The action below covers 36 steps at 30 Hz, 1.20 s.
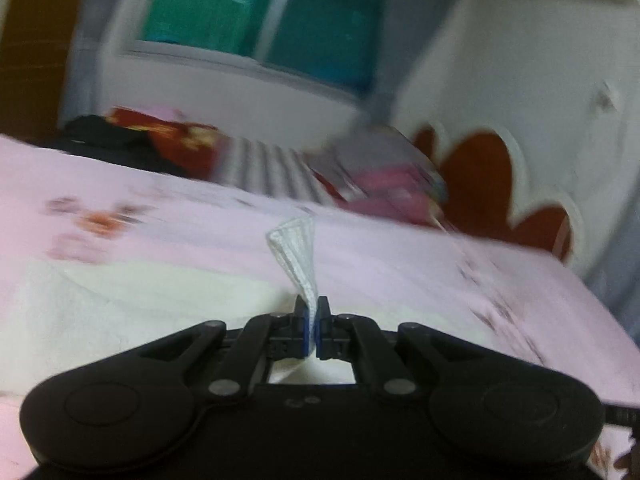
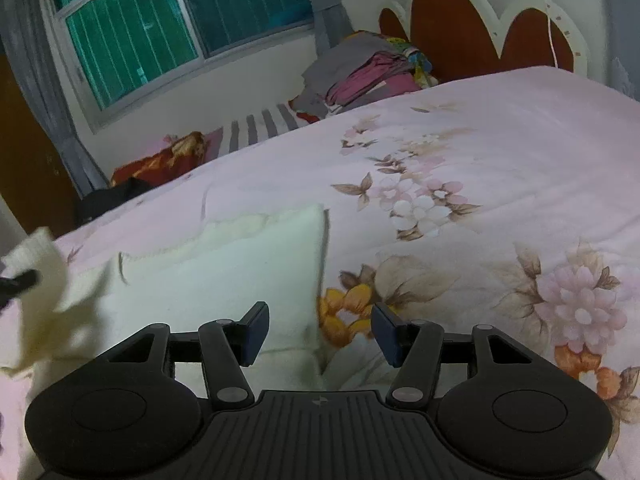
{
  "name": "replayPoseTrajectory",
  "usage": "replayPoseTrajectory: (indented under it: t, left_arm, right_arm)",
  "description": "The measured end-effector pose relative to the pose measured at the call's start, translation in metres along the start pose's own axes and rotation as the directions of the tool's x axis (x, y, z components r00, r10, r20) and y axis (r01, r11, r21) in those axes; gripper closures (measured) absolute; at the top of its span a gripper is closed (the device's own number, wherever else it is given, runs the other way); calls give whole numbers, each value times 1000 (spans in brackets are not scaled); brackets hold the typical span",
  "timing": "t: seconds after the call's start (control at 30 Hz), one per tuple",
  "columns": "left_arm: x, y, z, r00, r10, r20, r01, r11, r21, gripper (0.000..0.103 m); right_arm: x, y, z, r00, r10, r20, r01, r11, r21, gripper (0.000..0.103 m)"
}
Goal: Fold small clothes
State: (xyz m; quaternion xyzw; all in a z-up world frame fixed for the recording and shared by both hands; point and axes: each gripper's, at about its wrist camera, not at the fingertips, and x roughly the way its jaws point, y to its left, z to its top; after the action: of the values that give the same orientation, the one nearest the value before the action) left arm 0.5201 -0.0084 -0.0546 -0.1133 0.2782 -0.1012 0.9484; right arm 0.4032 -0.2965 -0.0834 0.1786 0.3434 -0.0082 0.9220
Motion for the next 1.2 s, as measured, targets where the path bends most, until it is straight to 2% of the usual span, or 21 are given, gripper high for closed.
replayPoseTrajectory:
  t: [0.07, 0.2, 0.23, 0.43, 0.5, 0.53, 0.6, 0.63, 0.67, 0.7, 0.77, 0.83, 0.9, 0.97, 1.0, 1.03, 1.1, 1.13, 1.2]
  left_arm:
    - [3, -27, -20, 998, -31, -48, 33, 999, 36, 101]
    - [32, -72, -34, 990, -79, -114, 91, 990, 109, 101]
    - [29, -86, -39, 988, -83, -127, 99, 987, 124, 101]
    - [39, -128, -63, 974, -110, -200, 148, 972, 185, 101]
    - [45, -133, -69, 961, -127, -246, 176, 966, 188, 98]
    - [48, -135, -72, 949, -139, -281, 196, 963, 185, 94]
    - [49, -137, -79, 937, -155, -314, 221, 957, 186, 63]
    - [45, -139, -81, 933, -185, -308, 252, 949, 192, 52]
    - [41, -139, -82, 931, -204, -303, 270, 943, 194, 31]
    - [34, -139, -82, 937, -200, -286, 264, 943, 205, 29]
    - [13, -131, -79, 956, -189, -224, 243, 939, 244, 34]
    - [-9, -108, -73, 971, -163, -175, 202, 949, 241, 37]
    - [-33, -69, -66, 988, -98, -123, 121, 972, 201, 51]
    - [-55, -26, -64, 996, -2, -84, 16, 986, 165, 61]
    - [-64, -6, -64, 995, 62, -74, -50, 987, 153, 66]
    - [-74, 15, -65, 989, 133, -63, -123, 982, 143, 67]
    - [-88, 53, -67, 969, 239, -67, -230, 967, 111, 67]
    - [-91, 71, -69, 958, 273, -92, -265, 960, 91, 67]
    - [-89, 91, -72, 950, 283, -134, -275, 958, 74, 68]
  right_arm:
    - [-2, -8, 3, 1000, 7, 5, -7, 1000, 14, 46]
    - [-9, -22, 9, 1000, 11, 14, -12, 999, 30, 46]
    - [-10, -26, 10, 1000, 10, 17, -11, 999, 35, 46]
    - [-21, -52, 14, 1000, -11, 26, 9, 997, 72, 46]
    - [-25, -61, 14, 1000, -14, 26, 12, 996, 89, 46]
    - [-27, -64, 14, 1000, -14, 24, 12, 995, 98, 46]
    - [-27, -69, 15, 1000, -8, 21, 6, 994, 108, 46]
    - [-28, -70, 15, 1000, -3, 20, 0, 994, 112, 45]
    - [-27, -70, 15, 1000, 3, 18, -5, 993, 116, 45]
    - [-27, -69, 16, 1000, 9, 14, -11, 993, 116, 45]
    - [-26, -62, 17, 1000, 29, 11, -30, 994, 109, 45]
    - [-23, -53, 18, 999, 43, 10, -44, 995, 92, 46]
    - [-17, -41, 21, 997, 71, 4, -71, 994, 79, 46]
    - [-8, -28, 22, 995, 100, -10, -99, 993, 60, 46]
    - [-2, -22, 22, 993, 115, -17, -114, 992, 51, 46]
    - [3, -15, 22, 992, 126, -24, -124, 991, 42, 46]
    - [16, -1, 20, 989, 141, -45, -140, 990, 20, 46]
    - [24, 5, 18, 988, 142, -61, -142, 990, 10, 46]
    - [38, 16, 14, 988, 124, -88, -126, 992, -17, 46]
